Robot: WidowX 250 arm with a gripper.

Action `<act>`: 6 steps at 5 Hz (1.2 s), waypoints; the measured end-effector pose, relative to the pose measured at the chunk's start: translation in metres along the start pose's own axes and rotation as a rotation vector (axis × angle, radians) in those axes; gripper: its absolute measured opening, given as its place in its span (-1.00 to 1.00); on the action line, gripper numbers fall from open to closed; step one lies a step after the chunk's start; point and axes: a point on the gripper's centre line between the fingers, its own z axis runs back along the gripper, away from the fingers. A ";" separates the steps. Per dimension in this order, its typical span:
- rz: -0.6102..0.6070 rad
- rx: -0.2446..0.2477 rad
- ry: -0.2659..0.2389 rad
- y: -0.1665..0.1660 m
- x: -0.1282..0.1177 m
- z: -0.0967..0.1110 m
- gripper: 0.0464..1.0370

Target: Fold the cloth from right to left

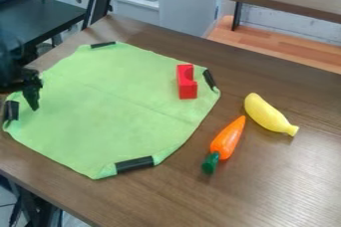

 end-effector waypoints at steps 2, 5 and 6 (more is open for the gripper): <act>0.013 0.056 0.011 0.001 -0.003 -0.009 0.27; 0.106 0.010 0.117 -0.032 0.000 0.011 -0.93; 0.182 0.024 0.167 -0.066 0.015 0.034 -0.95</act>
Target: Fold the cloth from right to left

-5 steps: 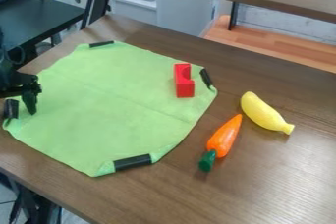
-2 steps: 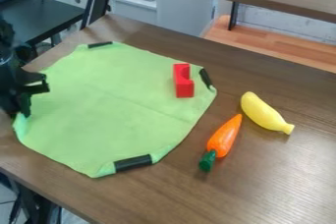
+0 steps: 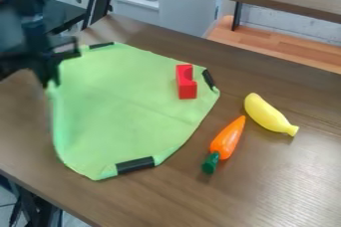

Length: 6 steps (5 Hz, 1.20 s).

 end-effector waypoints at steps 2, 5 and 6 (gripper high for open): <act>0.109 0.034 0.115 -0.067 -0.015 -0.007 -0.95; 0.033 -0.122 0.036 -0.161 -0.031 0.031 -0.95; 0.025 -0.098 0.053 -0.181 -0.035 0.020 -0.95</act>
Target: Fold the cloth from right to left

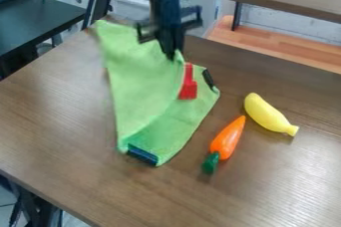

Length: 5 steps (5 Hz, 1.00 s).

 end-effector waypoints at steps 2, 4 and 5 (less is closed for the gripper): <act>-0.004 0.057 -0.004 -0.029 -0.005 -0.036 -0.56; 0.006 0.066 -0.019 -0.053 -0.018 -0.048 0.62; 0.008 0.035 -0.030 -0.065 -0.017 -0.039 0.93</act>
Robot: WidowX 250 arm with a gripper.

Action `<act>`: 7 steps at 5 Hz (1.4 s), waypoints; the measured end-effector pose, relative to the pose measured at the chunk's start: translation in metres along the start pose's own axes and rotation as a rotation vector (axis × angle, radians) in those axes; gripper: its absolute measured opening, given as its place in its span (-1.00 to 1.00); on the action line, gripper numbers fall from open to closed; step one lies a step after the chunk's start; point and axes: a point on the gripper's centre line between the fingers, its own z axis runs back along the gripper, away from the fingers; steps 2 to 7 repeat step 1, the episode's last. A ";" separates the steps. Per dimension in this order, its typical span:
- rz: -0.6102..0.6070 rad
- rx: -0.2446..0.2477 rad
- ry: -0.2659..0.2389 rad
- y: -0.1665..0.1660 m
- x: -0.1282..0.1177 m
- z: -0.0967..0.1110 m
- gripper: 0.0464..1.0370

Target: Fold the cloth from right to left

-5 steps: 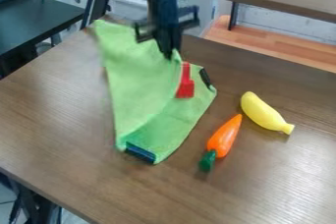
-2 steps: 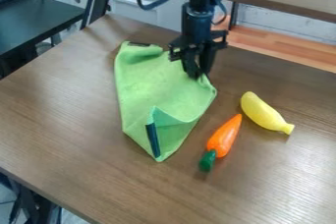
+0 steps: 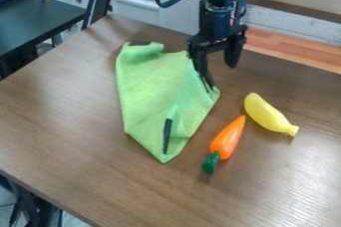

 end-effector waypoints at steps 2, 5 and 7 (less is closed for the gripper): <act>0.010 -0.029 0.017 -0.006 -0.002 0.004 0.93; 0.010 -0.029 0.017 -0.006 -0.002 0.004 0.93; 0.010 -0.029 0.017 -0.006 -0.002 0.004 0.93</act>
